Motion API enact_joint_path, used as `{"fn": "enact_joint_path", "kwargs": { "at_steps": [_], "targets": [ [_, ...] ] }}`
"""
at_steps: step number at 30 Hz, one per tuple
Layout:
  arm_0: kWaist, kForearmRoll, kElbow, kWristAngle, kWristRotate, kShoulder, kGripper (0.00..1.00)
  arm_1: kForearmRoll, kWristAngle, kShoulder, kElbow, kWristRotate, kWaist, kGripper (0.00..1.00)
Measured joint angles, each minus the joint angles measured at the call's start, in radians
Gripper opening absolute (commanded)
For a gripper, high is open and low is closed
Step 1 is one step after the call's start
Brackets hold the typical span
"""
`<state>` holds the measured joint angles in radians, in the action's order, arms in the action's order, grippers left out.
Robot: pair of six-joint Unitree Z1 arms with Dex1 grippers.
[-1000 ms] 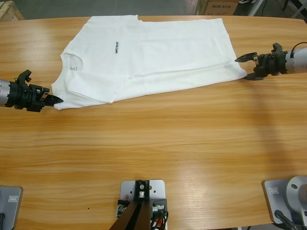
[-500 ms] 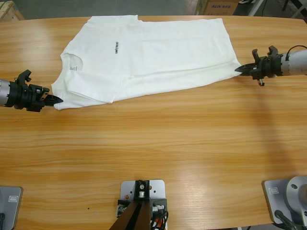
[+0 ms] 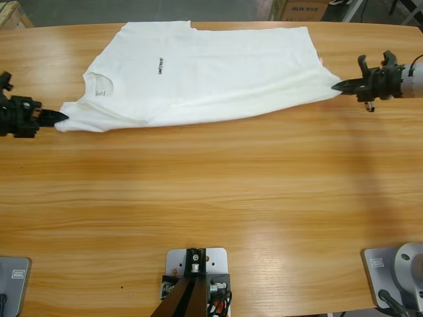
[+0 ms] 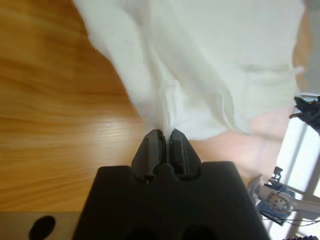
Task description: Fold clothes
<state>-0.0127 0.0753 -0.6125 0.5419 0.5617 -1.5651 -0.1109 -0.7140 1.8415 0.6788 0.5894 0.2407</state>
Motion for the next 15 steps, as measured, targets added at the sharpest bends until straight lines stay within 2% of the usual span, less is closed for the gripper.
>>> {"fn": "enact_joint_path", "kwargs": {
  "at_steps": [6,15],
  "targets": [
    [-0.006,0.007,0.004,0.0,0.0,0.052,0.0,0.061,0.0,-0.1,-0.025,-0.009,0.0,0.0],
    [-0.019,0.021,0.059,0.0,0.005,0.066,0.0,0.074,0.014,-0.198,-0.214,0.008,0.0,0.0]
  ]
}}
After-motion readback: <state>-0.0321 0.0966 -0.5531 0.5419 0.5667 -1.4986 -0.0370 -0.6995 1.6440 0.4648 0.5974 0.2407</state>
